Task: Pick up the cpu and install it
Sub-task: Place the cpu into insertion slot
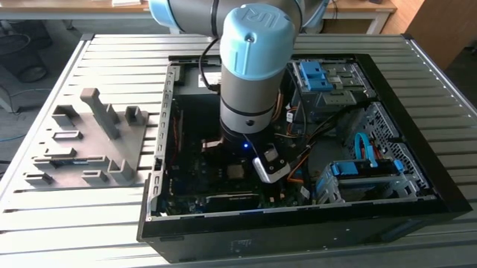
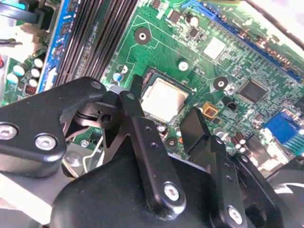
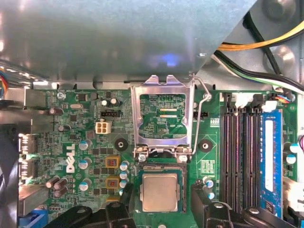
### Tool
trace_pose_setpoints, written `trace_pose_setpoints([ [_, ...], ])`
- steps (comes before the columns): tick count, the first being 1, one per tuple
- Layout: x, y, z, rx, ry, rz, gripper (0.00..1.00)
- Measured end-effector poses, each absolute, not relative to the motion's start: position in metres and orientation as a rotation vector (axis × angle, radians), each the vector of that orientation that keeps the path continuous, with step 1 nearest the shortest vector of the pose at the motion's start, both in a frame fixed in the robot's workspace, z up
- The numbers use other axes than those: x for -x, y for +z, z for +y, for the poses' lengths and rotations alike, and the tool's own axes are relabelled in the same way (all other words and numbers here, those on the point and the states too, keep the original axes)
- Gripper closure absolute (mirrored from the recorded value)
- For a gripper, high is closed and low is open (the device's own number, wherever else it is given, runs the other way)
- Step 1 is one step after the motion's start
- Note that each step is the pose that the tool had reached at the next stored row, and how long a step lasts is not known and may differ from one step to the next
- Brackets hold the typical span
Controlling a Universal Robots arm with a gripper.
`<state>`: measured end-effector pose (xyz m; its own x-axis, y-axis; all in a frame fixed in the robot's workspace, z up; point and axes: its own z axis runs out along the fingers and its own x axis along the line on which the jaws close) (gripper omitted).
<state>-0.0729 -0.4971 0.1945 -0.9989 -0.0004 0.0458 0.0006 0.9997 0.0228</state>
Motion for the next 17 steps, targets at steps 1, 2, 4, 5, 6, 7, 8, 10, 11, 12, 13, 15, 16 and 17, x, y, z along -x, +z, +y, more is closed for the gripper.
trace_pose_setpoints([
  [1, 0.0717, 0.1937, -0.4972, 0.000, -0.035, -3.091, 0.41],
  [2, 0.0710, 0.1930, -0.4972, 0.000, -0.035, -3.088, 0.41],
  [4, 0.0708, 0.1924, -0.4973, 0.000, -0.034, -3.086, 0.41],
  [5, 0.0708, 0.1924, -0.4973, 0.000, -0.034, -3.086, 0.41],
  [6, 0.0708, 0.1923, -0.4973, 0.000, -0.034, -3.086, 0.41],
  [7, 0.0707, 0.1920, -0.4972, 0.000, -0.035, -3.086, 0.41],
  [8, 0.0707, 0.1912, -0.4971, -0.001, -0.036, -3.085, 0.41],
  [10, 0.0704, 0.1897, -0.4972, -0.002, -0.035, -3.083, 0.41],
  [11, 0.0704, 0.1891, -0.4972, -0.002, -0.035, -3.082, 0.41],
  [12, 0.0704, 0.1888, -0.4973, -0.002, -0.035, -3.082, 0.41],
  [13, 0.0704, 0.1885, -0.4973, -0.003, -0.035, -3.082, 0.41],
  [15, 0.0704, 0.1881, -0.4972, -0.004, -0.034, -3.082, 0.41],
  [16, 0.0704, 0.1880, -0.4972, -0.005, -0.034, -3.082, 0.41],
  [17, 0.0703, 0.1879, -0.4973, -0.005, -0.034, -3.082, 0.41],
])
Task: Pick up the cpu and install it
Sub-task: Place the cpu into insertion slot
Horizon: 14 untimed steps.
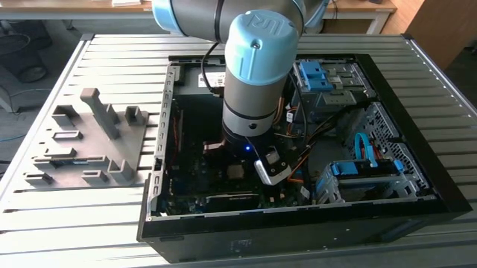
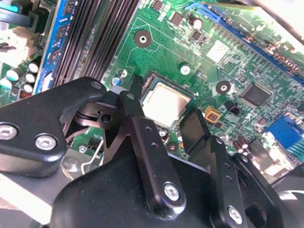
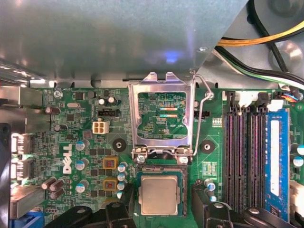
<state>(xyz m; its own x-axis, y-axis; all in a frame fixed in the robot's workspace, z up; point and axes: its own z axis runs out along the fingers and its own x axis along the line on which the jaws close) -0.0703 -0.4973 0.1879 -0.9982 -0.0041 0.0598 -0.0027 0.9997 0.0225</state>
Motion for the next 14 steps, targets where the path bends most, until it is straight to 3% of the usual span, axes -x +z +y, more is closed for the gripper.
trace_pose_setpoints([
  [14, 0.0654, 0.1876, -0.4972, -0.012, -0.034, -3.080, 0.41],
])
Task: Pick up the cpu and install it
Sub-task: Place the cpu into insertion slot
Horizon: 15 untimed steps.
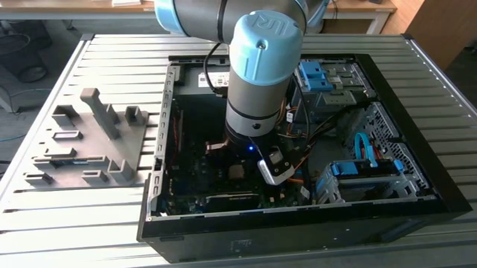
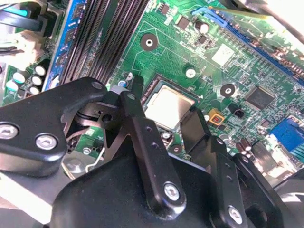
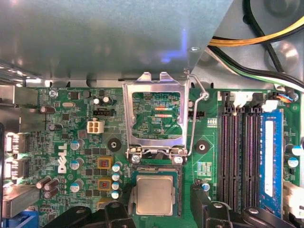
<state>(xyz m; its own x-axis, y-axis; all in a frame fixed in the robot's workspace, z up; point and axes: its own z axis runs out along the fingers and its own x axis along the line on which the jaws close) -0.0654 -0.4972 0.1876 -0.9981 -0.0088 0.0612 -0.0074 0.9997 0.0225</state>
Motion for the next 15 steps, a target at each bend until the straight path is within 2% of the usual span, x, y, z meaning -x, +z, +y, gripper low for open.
trace_pose_setpoints([
  [15, 0.0690, 0.1918, -0.4972, -0.013, -0.035, -3.083, 0.41],
])
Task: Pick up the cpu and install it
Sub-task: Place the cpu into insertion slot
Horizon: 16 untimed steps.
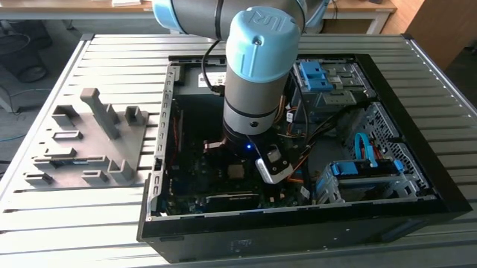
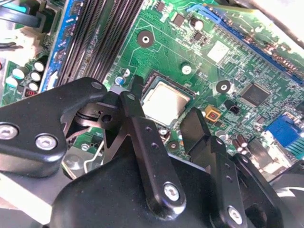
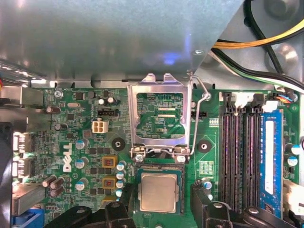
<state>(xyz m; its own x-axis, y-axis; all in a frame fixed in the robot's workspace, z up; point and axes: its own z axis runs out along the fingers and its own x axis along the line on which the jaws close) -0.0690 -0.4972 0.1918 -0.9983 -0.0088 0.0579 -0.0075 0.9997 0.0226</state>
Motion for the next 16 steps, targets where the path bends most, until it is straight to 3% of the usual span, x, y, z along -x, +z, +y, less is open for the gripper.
trace_pose_setpoints([
  [8, 0.0692, 0.1918, -0.4972, -0.013, -0.034, -3.083, 0.42],
  [9, 0.0692, 0.1918, -0.4971, -0.013, -0.035, -3.083, 0.49],
  [16, 0.0700, 0.1910, -0.4971, -0.012, -0.035, -3.083, 0.49],
])
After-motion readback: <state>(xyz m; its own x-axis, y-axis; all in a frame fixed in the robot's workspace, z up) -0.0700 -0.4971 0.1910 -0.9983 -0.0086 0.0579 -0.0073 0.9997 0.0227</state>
